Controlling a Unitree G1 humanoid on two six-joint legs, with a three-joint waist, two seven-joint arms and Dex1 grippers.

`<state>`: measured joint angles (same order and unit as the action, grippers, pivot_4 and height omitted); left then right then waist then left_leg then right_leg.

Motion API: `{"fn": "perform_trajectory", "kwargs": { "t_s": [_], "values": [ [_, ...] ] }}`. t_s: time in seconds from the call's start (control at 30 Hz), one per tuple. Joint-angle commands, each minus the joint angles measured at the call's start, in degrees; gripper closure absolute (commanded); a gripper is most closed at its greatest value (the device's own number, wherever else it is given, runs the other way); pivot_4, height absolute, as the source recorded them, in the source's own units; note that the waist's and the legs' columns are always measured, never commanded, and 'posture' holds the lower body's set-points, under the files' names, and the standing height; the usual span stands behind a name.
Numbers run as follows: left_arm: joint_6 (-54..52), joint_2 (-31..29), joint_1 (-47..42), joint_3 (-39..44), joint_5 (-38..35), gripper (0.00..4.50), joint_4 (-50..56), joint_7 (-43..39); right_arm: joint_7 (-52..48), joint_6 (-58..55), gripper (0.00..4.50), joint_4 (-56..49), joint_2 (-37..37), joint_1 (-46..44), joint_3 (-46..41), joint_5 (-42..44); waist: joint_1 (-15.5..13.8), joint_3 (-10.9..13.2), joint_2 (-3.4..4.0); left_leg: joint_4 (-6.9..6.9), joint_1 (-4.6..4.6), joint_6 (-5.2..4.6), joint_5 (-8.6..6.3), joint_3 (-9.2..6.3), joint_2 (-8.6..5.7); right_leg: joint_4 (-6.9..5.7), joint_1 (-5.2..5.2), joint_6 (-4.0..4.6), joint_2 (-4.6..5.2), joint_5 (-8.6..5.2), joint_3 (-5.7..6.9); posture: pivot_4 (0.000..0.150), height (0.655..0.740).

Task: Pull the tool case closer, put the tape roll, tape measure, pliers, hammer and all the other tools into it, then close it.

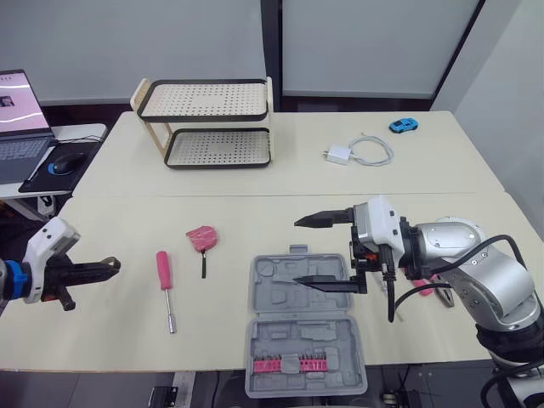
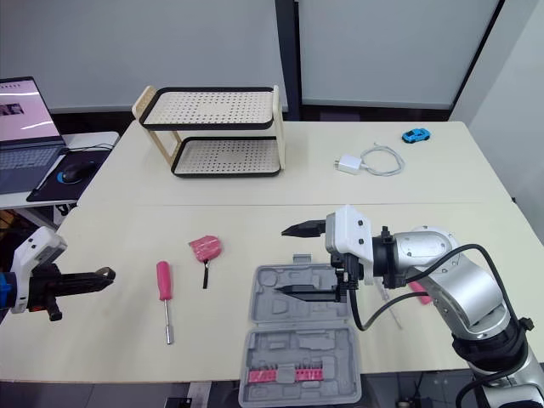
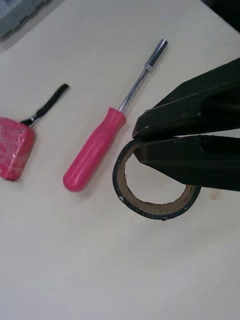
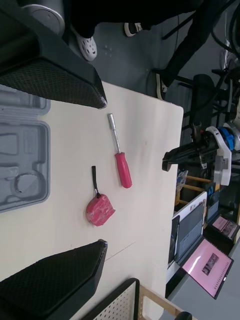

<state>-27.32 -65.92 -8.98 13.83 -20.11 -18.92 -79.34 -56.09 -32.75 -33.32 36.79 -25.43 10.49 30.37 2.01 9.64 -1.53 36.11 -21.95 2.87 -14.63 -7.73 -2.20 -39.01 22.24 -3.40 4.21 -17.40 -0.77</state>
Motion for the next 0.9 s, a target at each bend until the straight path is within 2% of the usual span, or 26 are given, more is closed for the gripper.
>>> {"fn": "perform_trajectory", "kwargs": {
  "t_s": [0.03, 0.23, 0.37, 0.5, 0.73, 0.9],
  "values": [
    [-7.7, -1.6, -1.9, -0.2, -5.2, 4.48, 14.6, -0.3, 0.1, 1.9, 0.0, -0.8, 0.2, 0.8, 0.0, -0.7, -0.2, 0.0, 0.0, 0.01, 0.01, 0.0, 0.0, 0.0, -0.01, 0.0, -0.01, 0.0, 0.0, 0.0, -0.02, 0.15, 0.74],
    [-15.0, 3.4, -5.6, -8.5, -8.5, 4.48, 31.5, 4.0, 0.6, 4.8, 0.0, -0.7, 2.1, 4.4, 1.9, -6.3, -0.1, 0.0, 0.03, 0.0, 0.03, 0.0, 0.0, 0.06, -0.05, 0.0, -0.02, 0.0, 0.0, 0.0, -0.11, 0.15, 0.74],
    [-17.3, 9.8, -10.8, -16.2, -8.8, 4.48, 37.1, 7.2, 2.8, 5.4, 0.0, -2.4, 2.6, 8.1, 3.1, -9.7, -0.2, 0.0, 0.01, 0.01, 0.0, 0.0, 0.0, 0.15, -0.11, -0.01, -0.01, 0.0, -0.06, 0.0, -0.09, 0.15, 0.74],
    [-15.9, 17.7, -15.3, -25.5, -4.0, 4.48, 36.0, 11.7, 6.3, 2.9, 0.0, -5.3, 2.4, 11.3, 4.5, -11.5, -0.2, 0.0, -0.01, 0.11, 0.0, 0.0, 0.0, 0.15, -0.14, -0.03, -0.07, 0.02, -0.09, 0.01, -0.07, 0.15, 0.74],
    [-9.9, 22.4, -17.6, -32.4, 3.8, 4.48, 29.7, 15.0, 10.7, -0.1, 0.0, -8.1, 2.7, 14.2, 4.1, -13.6, -0.2, 0.0, -0.02, 0.12, 0.0, 0.0, 0.0, 0.12, -0.18, -0.01, -0.06, 0.03, -0.13, 0.02, -0.06, 0.15, 0.74],
    [-6.1, 25.5, -19.4, -34.2, 7.6, 4.48, 24.4, 16.5, 12.3, -1.4, 0.0, -8.3, 3.7, 15.0, 5.2, -16.0, -0.3, 0.0, -0.03, 0.18, -0.02, 0.01, 0.01, 0.12, -0.22, 0.01, -0.12, 0.03, -0.09, 0.02, -0.05, 0.15, 0.74]
  ]
}}
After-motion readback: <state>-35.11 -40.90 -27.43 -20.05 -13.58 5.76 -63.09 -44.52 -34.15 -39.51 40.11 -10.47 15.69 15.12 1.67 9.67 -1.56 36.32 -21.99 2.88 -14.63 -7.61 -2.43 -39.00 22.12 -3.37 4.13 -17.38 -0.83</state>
